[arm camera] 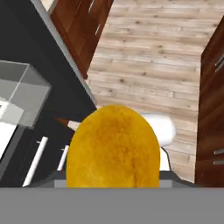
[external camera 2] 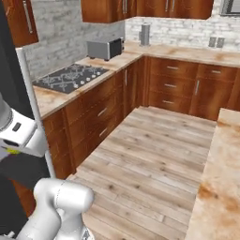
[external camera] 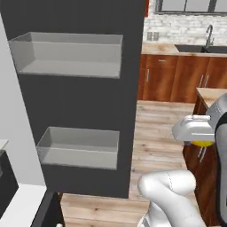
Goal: Pick up the tangerine and mango from the fridge and place one fruit on each plate on the dining counter.
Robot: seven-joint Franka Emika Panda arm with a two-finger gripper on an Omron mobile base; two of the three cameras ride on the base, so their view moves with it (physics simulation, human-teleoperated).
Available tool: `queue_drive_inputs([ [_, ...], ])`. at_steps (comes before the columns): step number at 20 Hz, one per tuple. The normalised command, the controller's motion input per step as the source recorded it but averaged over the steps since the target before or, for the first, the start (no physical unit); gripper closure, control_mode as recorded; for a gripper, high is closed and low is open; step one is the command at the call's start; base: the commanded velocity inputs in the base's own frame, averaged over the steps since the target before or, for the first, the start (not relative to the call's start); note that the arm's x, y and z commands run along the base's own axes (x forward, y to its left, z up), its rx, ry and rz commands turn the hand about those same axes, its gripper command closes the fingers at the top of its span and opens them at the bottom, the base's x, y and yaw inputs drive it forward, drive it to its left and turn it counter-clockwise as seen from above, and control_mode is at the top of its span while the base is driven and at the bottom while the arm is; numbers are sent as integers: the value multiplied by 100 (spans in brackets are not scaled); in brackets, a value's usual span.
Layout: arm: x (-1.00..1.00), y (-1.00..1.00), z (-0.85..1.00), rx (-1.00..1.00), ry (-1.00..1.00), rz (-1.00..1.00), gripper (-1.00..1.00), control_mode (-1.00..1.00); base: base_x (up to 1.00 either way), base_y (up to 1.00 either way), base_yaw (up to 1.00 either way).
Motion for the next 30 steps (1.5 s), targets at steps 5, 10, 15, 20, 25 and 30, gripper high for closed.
queue_drive_inputs([
  [5, 0, 0, 0, 0, 0, 0, 100, 100, 51, -78, -21],
  [10, 0, 0, 0, 0, 0, 0, 100, 100, 100, 8, -30],
  [15, 0, 0, 0, 0, 0, 0, 100, 100, 100, 32, -23],
  [20, 0, 0, 0, 0, 0, 0, 100, 100, 100, 36, -25],
  [25, 0, 0, 0, 0, 0, 0, 100, 100, 100, 3, -24],
  [30, 0, 0, 0, 0, 0, 0, 100, 100, 100, 37, -38],
])
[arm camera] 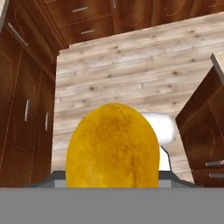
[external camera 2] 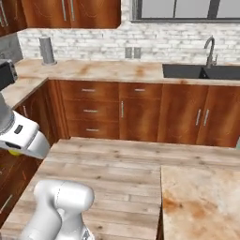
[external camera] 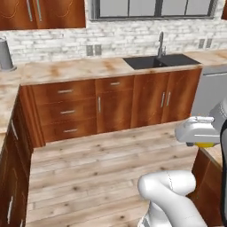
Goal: Pick up the tangerine and mango from the fridge and place one fruit on each plate on the dining counter.
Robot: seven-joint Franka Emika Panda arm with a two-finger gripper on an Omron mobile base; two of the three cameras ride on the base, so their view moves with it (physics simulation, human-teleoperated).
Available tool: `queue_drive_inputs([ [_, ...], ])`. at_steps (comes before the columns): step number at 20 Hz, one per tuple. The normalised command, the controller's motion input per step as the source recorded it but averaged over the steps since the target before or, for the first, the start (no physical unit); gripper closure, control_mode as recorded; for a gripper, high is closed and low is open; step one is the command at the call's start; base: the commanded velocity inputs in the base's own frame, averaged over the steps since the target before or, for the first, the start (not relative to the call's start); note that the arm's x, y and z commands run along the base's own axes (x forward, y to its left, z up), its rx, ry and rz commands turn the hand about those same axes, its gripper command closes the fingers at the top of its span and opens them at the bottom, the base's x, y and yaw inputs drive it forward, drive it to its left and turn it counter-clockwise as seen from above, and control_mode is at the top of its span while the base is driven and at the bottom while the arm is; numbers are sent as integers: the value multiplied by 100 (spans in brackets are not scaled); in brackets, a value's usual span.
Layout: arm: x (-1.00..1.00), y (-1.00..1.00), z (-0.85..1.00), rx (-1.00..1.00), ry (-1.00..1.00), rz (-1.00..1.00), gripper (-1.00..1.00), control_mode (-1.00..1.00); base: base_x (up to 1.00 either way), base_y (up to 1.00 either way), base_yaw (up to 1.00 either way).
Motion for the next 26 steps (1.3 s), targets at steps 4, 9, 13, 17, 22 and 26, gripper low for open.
queue_drive_inputs([
  [4, 0, 0, 0, 0, 0, 0, 100, 100, 100, 58, -59],
  [9, 0, 0, 0, 0, 0, 0, 100, 100, 83, 65, -73],
  [13, 0, 0, 0, 0, 0, 0, 100, 100, 83, 67, -74],
  [17, 0, 0, 0, 0, 0, 0, 100, 100, 80, 65, -76],
  [22, 0, 0, 0, 0, 0, 0, 100, 100, 84, 68, -76],
  [26, 0, 0, 0, 0, 0, 0, 100, 100, 83, 67, -76],
])
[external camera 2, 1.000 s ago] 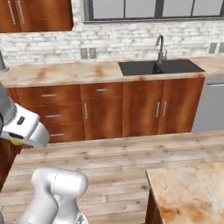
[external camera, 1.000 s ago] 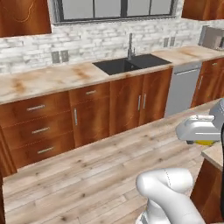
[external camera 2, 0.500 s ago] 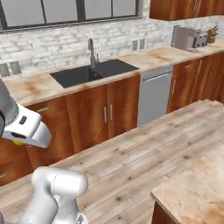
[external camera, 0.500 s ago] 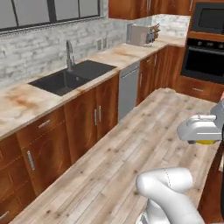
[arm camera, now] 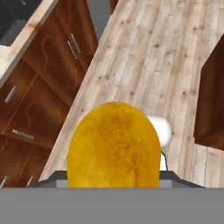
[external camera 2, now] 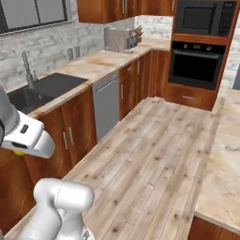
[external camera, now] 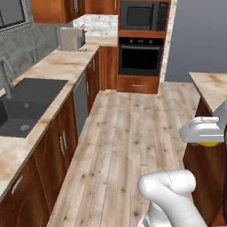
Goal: Pick up the tangerine and mango from the fridge and place one fruit on each plate on the dining counter.
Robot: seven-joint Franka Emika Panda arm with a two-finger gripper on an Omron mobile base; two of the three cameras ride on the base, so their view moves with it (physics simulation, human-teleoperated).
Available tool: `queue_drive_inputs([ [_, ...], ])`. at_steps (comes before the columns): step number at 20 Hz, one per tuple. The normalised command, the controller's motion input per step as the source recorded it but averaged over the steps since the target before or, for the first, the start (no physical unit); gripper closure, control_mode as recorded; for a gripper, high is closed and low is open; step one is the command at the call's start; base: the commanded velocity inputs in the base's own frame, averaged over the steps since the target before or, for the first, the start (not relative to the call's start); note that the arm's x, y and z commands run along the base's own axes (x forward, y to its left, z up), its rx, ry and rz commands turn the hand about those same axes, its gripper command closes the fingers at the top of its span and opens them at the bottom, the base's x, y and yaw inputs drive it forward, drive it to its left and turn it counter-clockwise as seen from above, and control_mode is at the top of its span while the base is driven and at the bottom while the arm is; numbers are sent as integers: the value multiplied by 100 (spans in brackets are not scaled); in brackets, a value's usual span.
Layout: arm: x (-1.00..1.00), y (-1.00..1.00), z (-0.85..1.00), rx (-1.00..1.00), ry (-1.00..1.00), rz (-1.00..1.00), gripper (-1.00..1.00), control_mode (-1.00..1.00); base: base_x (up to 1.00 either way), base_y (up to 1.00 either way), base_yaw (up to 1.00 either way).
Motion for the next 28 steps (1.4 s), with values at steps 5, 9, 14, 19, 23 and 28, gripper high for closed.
queue_drive_inputs([
  [5, 0, 0, 0, 0, 0, 0, 100, 100, 89, 67, -72],
  [9, 0, 0, 0, 0, 0, 0, 100, 100, 100, 53, -48],
  [14, 0, 0, 0, 0, 0, 0, 100, 100, 100, 0, -22],
  [19, 0, 0, 0, 0, 0, 0, 100, 100, 100, 0, -23],
  [23, 0, 0, 0, 0, 0, 0, 100, 100, 100, 3, -38],
  [28, 0, 0, 0, 0, 0, 0, 100, 100, 100, 41, -50],
])
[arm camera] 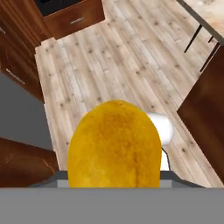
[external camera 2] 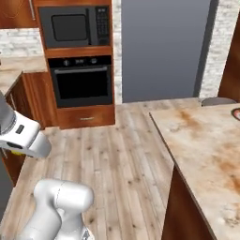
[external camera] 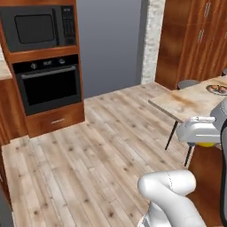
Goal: Pick up the tangerine and mango from the fridge and place one fruit on each plate on the dining counter.
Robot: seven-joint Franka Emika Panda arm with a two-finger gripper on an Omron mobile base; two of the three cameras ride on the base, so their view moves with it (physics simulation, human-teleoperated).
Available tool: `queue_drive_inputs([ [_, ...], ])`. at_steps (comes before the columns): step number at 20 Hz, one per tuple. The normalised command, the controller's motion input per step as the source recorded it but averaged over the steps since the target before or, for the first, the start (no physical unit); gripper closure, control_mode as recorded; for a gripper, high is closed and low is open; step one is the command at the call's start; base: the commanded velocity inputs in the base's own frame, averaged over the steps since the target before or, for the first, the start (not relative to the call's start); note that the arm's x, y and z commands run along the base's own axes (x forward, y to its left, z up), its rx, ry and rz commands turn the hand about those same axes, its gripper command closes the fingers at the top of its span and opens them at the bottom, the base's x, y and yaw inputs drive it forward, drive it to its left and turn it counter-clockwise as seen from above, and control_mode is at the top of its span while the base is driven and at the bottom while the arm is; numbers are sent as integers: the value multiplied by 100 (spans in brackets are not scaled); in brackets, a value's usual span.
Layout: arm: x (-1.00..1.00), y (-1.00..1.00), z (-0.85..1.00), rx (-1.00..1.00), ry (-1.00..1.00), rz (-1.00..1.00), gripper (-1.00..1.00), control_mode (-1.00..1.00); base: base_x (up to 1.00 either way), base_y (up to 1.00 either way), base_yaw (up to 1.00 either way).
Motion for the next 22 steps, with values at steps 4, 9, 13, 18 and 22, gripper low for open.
queue_drive_inputs([
  [4, 0, 0, 0, 0, 0, 0, 100, 100, 100, 87, -48],
  [9, 0, 0, 0, 0, 0, 0, 100, 100, 100, 94, -47],
  [13, 0, 0, 0, 0, 0, 0, 100, 100, 100, 93, -47],
  [18, 0, 0, 0, 0, 0, 0, 100, 100, 100, 93, -47],
  [22, 0, 0, 0, 0, 0, 0, 100, 100, 100, 83, -53],
])
